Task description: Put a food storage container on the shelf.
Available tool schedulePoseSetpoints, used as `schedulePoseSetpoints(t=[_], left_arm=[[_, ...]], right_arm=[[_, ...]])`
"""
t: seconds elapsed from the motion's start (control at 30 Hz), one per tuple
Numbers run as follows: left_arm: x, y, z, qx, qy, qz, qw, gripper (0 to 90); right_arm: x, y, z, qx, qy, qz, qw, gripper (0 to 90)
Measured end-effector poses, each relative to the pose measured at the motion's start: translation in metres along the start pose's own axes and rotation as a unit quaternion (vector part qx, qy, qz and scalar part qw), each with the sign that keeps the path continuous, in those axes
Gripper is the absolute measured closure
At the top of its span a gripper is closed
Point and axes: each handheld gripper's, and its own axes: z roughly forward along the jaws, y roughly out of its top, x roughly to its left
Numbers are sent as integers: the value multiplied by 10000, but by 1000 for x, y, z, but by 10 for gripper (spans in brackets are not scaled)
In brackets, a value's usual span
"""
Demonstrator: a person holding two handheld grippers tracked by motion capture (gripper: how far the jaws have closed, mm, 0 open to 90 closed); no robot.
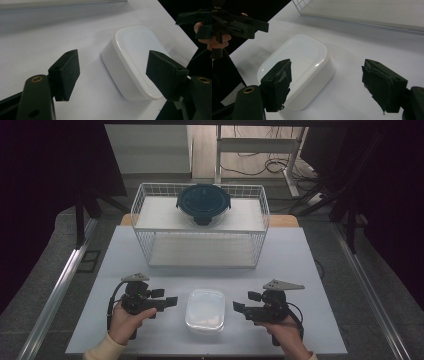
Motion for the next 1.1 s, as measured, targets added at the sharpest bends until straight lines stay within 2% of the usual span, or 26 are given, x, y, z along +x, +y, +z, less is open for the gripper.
schedulePoseSetpoints(t=[0.13,0.4,0.57,0.67,0.73,0.93,1.1], left_arm=[[2,0,2,-9,-149,-132,9998,269],[0,2,16,76,-374,-236,9990,285],[3,6,27,139,-633,-472,9968,297],[4,8,31,146,-738,-574,9955,304],[4,7,33,195,-806,-584,9948,305],[3,6,34,240,-910,-607,9937,313],[1,5,36,286,-982,-673,9925,319]], right_arm=[[3,-2,7,128,96,114,9998,242],[6,-3,19,288,271,400,9984,259],[5,-1,27,314,416,699,9962,272],[7,0,33,329,385,855,9951,277],[8,0,36,349,397,1022,9934,287],[9,-3,44,468,350,1272,9902,302],[8,-9,50,569,435,1275,9893,331]])
